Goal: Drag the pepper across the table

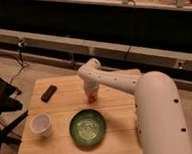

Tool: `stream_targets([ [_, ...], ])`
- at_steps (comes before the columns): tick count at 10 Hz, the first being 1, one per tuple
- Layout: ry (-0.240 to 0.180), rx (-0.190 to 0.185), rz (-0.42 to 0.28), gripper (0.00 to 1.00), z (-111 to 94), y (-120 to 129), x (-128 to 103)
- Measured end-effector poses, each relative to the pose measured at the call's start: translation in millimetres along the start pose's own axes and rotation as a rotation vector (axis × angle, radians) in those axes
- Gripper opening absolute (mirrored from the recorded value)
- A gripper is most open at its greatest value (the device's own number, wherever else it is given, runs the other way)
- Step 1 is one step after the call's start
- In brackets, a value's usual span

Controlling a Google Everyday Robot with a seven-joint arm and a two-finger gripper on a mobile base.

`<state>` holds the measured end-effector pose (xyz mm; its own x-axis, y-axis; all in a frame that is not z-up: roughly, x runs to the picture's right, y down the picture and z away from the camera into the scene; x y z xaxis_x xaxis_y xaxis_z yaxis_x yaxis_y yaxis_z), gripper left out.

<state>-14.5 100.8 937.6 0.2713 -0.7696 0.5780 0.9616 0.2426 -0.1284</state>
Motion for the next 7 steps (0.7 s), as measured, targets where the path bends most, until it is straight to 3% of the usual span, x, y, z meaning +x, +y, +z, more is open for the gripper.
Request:
stream_targets([
  [7,-0.003,0.001,0.0,0.14,-4.3,-1.8,-3.8],
])
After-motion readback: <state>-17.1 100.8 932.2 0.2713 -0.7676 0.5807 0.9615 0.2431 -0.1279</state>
